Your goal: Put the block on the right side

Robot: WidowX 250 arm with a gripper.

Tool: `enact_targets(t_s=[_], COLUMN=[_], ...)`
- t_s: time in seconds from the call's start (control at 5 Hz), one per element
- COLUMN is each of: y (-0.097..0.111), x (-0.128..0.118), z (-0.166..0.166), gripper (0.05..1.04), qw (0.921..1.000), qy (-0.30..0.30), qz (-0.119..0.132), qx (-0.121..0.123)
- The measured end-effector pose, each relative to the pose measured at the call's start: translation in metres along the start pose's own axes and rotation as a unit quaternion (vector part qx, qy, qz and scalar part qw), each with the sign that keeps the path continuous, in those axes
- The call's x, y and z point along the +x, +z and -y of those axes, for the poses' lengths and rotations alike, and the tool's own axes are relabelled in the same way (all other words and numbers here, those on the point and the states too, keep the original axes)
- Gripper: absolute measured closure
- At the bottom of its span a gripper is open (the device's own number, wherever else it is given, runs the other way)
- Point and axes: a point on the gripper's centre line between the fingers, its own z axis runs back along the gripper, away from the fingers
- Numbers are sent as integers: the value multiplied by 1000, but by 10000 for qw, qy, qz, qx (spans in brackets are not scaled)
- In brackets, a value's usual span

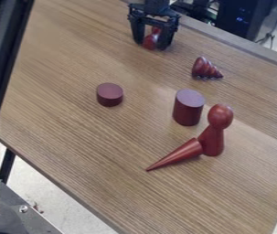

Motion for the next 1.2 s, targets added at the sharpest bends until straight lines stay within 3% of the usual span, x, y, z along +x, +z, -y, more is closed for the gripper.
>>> enact_targets(t_s=[0.2,0.6,0.8,1.0,1.2], y=[0,1,11,44,67], x=[4,-4,-11,-13,-26], z=[-6,-4,-6,4,20], gripper=[129,636,646,646,646], qw=[9998,9990,9982,9969,9960], qy=[105,308,415,302,76], qz=[157,234,249,549,517], qx=[59,206,367,480,720])
